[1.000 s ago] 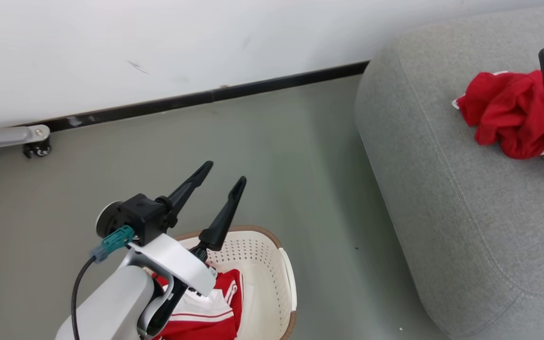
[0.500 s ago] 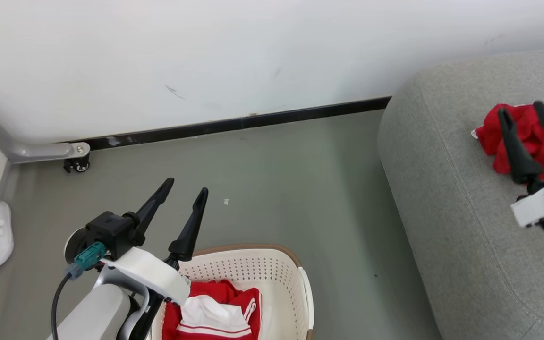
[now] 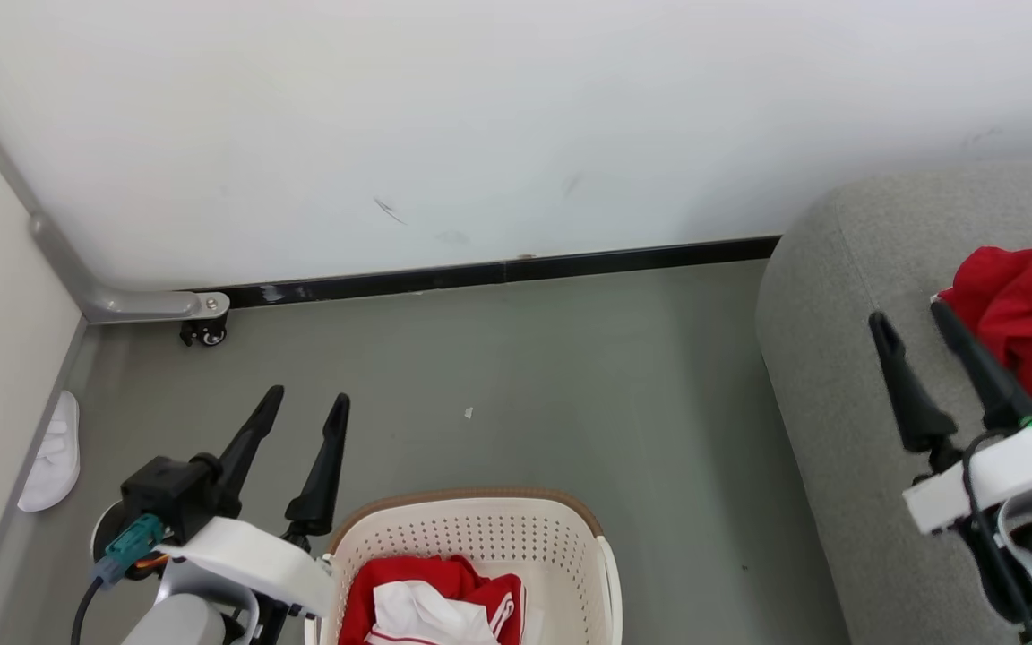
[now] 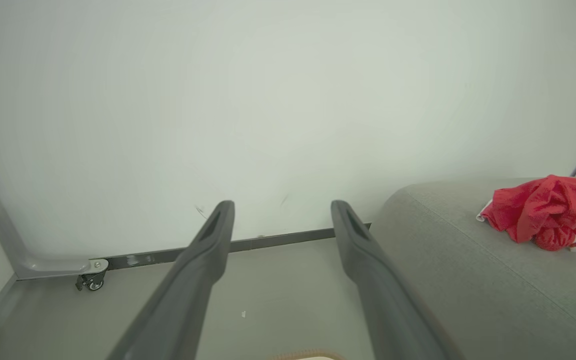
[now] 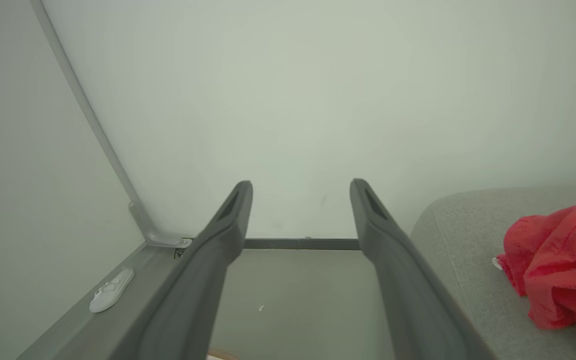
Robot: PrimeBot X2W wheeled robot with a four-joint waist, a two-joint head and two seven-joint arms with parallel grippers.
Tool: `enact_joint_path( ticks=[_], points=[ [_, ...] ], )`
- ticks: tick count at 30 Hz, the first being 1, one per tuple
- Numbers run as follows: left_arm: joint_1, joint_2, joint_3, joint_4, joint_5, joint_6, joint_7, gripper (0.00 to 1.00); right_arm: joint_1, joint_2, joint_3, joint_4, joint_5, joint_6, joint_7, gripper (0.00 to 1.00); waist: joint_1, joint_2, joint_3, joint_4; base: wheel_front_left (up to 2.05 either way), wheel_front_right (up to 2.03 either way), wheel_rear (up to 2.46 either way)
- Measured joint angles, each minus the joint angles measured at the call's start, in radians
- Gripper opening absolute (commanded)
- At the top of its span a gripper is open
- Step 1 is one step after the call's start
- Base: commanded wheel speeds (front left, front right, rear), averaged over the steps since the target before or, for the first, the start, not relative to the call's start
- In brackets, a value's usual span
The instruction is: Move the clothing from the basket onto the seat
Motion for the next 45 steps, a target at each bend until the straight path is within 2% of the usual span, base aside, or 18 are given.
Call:
enact_joint_path(
  ticks=[9,15,23,41,45],
  points=[
    [0.076,-0.002,0.057,-0.005,0.033,0.009,-0.001,1.00,0.097,0.048,-0.012,-0.037,-0.058,0.000,0.000,1.00,0.0001,0.0000,-0.025,0.026,0.00,0.00,0.00],
    [0.097,-0.026,0.086,-0.020,0.065,0.009,-0.001,1.00,0.168,0.096,-0.017,-0.053,-0.064,0.000,0.000,1.00,0.0001,0.0000,-0.032,0.038,0.00,0.00,0.00],
    [0.134,-0.032,0.135,-0.034,0.086,0.009,-0.001,1.00,0.190,0.137,-0.023,-0.088,-0.084,0.000,0.000,1.00,0.0001,0.0000,-0.029,0.040,0.00,0.00,0.00],
    [0.176,-0.087,0.212,-0.062,0.152,0.005,-0.001,1.00,0.228,0.160,-0.017,-0.121,-0.133,0.000,0.000,1.00,0.0001,0.0000,-0.023,0.013,0.00,0.00,0.00],
    [0.178,-0.092,0.225,-0.060,0.158,-0.017,-0.001,1.00,0.228,0.160,-0.023,-0.125,-0.134,0.000,0.000,1.00,0.0000,0.0000,-0.022,0.011,0.00,0.00,0.00]
  ],
)
